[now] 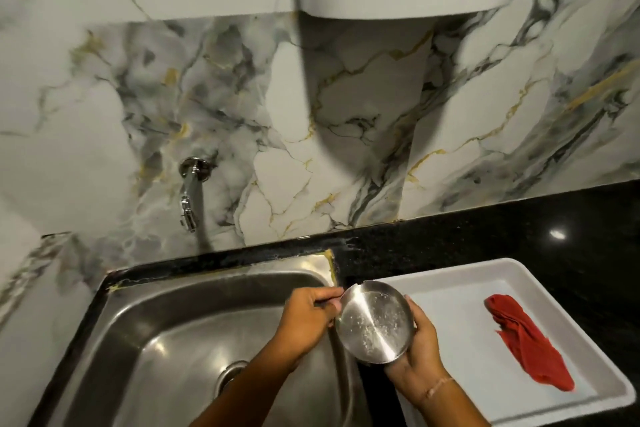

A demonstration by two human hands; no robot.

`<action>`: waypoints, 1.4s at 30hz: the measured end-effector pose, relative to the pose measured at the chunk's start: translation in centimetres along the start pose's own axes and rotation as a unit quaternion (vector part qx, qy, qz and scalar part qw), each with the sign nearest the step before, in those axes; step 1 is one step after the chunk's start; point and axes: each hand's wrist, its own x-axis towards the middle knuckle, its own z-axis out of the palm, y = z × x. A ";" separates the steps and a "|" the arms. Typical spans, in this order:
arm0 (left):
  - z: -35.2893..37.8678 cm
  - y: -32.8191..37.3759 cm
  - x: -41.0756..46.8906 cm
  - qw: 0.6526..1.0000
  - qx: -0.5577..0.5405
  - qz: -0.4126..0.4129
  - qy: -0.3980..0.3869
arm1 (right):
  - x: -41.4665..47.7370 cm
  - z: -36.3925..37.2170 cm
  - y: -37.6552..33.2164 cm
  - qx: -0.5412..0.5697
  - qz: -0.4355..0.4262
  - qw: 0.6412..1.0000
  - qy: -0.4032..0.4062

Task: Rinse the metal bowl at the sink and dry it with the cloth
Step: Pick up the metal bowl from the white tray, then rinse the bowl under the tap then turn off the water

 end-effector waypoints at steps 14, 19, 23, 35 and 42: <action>-16.7 -2.1 3.9 0.995 0.002 -0.050 0.090 | 7.7 9.9 8.5 0.020 0.243 0.958 -0.151; -23.0 -2.3 7.4 0.934 0.104 0.000 0.341 | 11.7 14.3 11.2 -0.011 0.258 0.960 -0.113; -25.0 0.2 10.8 0.930 0.190 0.025 0.314 | 14.9 17.9 13.4 -0.015 0.284 0.951 -0.123; -27.6 0.8 13.2 0.936 0.311 0.013 0.162 | 19.8 21.2 17.8 -0.079 0.322 0.925 -0.184; -29.8 0.9 13.6 0.967 0.252 0.027 0.017 | 21.8 22.6 16.5 -0.069 0.295 0.941 -0.151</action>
